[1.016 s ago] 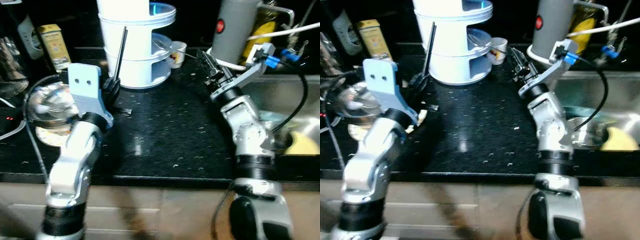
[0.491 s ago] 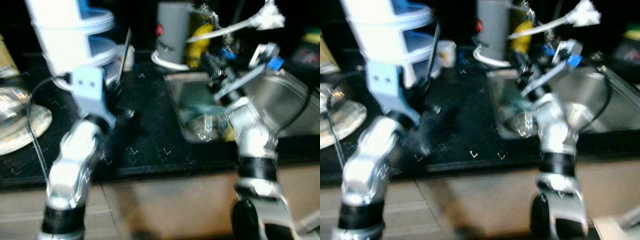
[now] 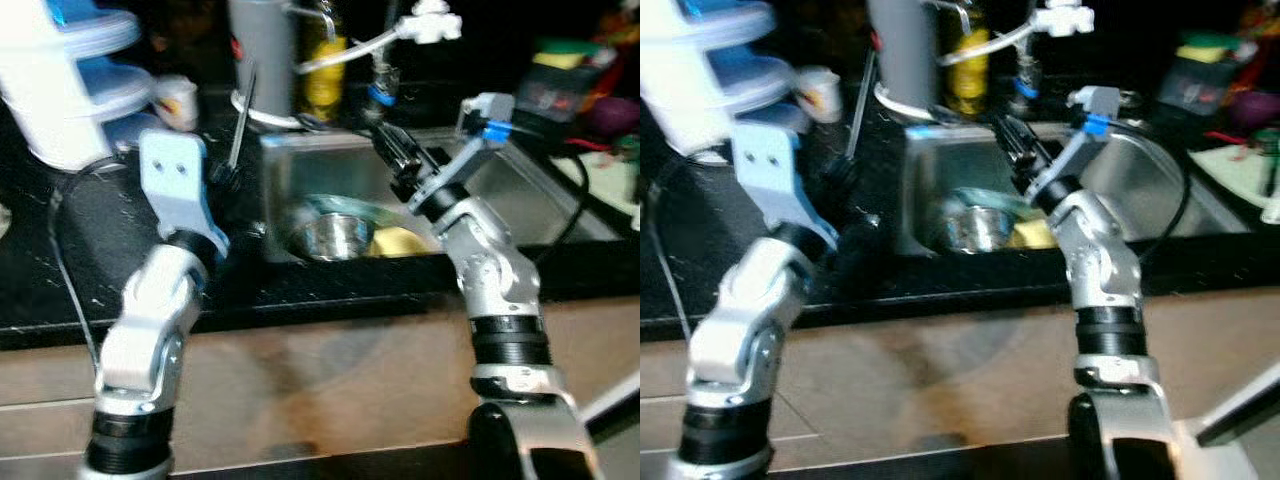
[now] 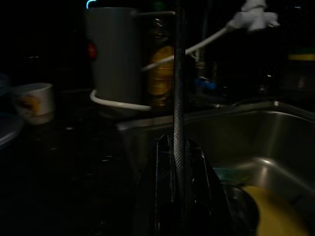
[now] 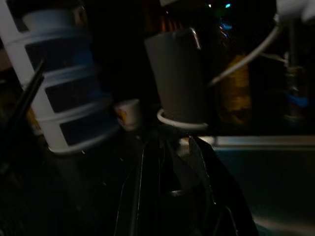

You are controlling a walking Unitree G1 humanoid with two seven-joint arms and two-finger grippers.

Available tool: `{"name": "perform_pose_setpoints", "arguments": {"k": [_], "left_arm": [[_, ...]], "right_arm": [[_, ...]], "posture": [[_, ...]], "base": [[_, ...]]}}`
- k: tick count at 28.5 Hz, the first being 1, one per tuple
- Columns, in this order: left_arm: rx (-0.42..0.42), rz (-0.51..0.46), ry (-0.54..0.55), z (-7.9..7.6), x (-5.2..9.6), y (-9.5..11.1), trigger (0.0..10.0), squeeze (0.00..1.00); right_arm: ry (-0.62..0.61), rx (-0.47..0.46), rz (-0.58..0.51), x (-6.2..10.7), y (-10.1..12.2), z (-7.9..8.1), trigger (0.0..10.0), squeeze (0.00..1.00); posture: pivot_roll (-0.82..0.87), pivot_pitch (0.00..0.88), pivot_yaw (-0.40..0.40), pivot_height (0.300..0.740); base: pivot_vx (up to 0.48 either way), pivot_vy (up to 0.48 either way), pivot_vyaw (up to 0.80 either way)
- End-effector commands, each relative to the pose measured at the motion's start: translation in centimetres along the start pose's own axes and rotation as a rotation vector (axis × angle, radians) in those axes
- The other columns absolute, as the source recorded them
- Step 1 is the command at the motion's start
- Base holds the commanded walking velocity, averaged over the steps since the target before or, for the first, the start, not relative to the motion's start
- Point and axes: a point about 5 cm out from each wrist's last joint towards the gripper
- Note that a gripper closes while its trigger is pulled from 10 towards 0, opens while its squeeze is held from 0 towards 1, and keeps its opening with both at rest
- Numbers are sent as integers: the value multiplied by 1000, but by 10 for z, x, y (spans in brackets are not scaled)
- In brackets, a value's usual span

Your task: Kitchen organization

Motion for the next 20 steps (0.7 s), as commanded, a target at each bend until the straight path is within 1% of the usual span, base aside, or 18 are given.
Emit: {"name": "perform_pose_setpoints", "arguments": {"k": [1, 4, 5, 6, 8, 9, 10, 11, 13, 14, 16, 17, 18, 20], "left_arm": [[2, -10, 14, 4, -1, 2, 10000, 0], [2, -7, 17, 5, -1, 1, 10000, 0], [2, -7, 17, 5, -1, 1, 10000, 0], [9, 9, 21, 7, -1, -2, 10000, 0], [9, 9, 21, 7, -1, -2, 10000, 0], [22, 38, 21, 9, -2, -6, 10000, 0], [22, 38, 21, 9, -2, -6, 10000, 0], [28, 52, 19, 9, -2, -9, 10000, 0], [34, 73, 4, 9, -3, -12, 10000, 0], [34, 73, 4, 9, -3, -12, 10000, 0], [35, 78, -6, 8, -4, -12, 10000, 0], [37, 80, -12, 7, -4, -13, 10000, 0], [37, 80, -12, 7, -4, -13, 10000, 0], [40, 84, -19, 4, -4, -13, 10000, 0]], "right_arm": [[13, 24, 8, -3, -1, 4, 10000, 0], [-7, 82, 51, -4, -5, 3, 10000, 0], [-7, 82, 51, -4, -5, 3, 10000, 0], [-71, 243, 187, -7, -18, 0, 10000, 0], [-71, 243, 187, -7, -18, 0, 10000, 0], [-119, 354, 267, -9, -25, -2, 10000, 0], [-119, 354, 267, -9, -25, -2, 10000, 0], [-127, 377, 278, -10, -26, -2, 10000, 0], [-151, 457, 339, -13, -29, -2, 10000, 0], [-151, 457, 339, -13, -29, -2, 10000, 0], [-172, 522, 394, -16, -31, -3, 10000, 0], [-176, 580, 435, -18, -33, -3, 10000, 0], [-176, 580, 435, -18, -33, -3, 10000, 0], [-172, 638, 492, -23, -38, -1, 10000, 0]], "posture": [[61, 0, -23, 740], [61, 0, -24, 740], [61, 0, -24, 740], [62, 0, -26, 740], [62, 0, -26, 740], [62, 0, -26, 740], [62, 0, -26, 740], [62, 0, -26, 740], [59, 0, -21, 740], [59, 0, -21, 740], [59, 0, -21, 740], [59, 0, -17, 740], [59, 0, -17, 740], [62, 0, -19, 740]], "base": [[0, 0, 0], [0, 0, 0], [0, 0, 0], [0, 0, 0], [0, 0, 0], [0, 0, 0], [0, 0, 0], [0, 0, 0], [0, 0, 0], [0, 0, 0], [0, 0, 0], [0, 0, 0], [0, 0, 0], [0, 0, 0]]}}
Point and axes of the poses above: a point about 5 cm out from each wrist's last joint towards the gripper, its own x axis pointing back from the gripper into the wrist, its own y axis along the axis of the wrist's last joint, z = x × y, and after that the axes turned 4 degrees about -x, right-handed
